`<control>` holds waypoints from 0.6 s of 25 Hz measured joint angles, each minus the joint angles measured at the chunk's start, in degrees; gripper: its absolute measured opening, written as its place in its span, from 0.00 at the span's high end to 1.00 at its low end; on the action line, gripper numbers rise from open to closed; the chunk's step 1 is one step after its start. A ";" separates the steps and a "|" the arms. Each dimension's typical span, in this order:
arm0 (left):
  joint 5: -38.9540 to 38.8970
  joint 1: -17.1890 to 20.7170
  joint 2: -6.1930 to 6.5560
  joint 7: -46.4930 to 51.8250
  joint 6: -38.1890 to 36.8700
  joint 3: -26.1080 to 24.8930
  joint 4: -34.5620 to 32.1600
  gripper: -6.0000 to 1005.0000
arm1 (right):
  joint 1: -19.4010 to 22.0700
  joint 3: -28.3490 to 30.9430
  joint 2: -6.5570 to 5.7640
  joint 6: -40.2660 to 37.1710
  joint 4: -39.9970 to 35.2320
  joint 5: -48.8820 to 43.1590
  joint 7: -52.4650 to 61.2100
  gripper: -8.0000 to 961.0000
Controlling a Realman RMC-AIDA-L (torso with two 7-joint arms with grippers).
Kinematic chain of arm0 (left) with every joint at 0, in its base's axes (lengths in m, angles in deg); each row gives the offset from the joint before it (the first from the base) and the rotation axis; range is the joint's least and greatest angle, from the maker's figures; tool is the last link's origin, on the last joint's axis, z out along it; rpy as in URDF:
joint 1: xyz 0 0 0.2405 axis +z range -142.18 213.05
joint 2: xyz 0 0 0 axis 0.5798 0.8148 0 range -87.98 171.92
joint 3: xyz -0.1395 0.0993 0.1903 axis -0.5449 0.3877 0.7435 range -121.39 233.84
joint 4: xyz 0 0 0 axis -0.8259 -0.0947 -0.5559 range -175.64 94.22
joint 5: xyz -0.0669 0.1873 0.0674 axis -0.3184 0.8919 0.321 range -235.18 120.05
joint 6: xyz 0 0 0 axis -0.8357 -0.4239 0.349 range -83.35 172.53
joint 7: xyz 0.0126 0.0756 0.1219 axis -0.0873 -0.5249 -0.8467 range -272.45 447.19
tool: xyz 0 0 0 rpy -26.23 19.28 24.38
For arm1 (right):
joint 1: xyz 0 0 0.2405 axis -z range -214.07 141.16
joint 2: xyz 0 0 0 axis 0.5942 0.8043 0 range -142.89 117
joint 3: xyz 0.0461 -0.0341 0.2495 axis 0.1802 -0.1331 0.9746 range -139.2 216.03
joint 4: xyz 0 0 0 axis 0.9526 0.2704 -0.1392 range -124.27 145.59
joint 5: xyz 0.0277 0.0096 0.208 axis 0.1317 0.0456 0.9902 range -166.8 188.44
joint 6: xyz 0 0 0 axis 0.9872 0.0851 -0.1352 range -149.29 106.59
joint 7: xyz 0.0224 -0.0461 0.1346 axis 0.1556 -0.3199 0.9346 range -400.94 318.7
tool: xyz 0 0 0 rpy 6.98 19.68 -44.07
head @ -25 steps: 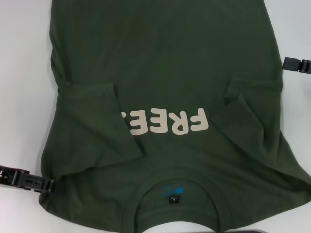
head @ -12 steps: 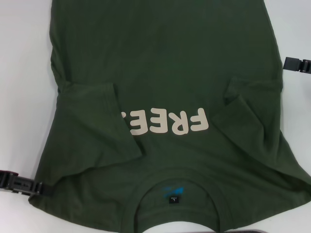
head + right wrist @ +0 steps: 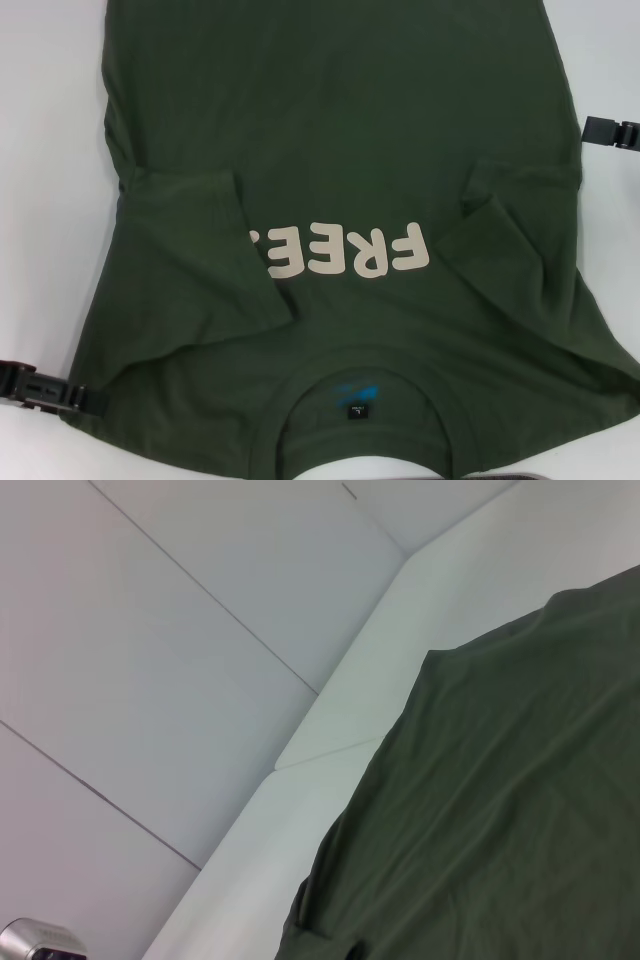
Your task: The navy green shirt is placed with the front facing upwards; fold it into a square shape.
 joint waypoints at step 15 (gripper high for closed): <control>0.02 0.11 -0.04 0.64 1.24 0.10 -0.34 0.30 | 0.19 -0.12 0.00 0.00 -0.07 0.74 -0.04 0.30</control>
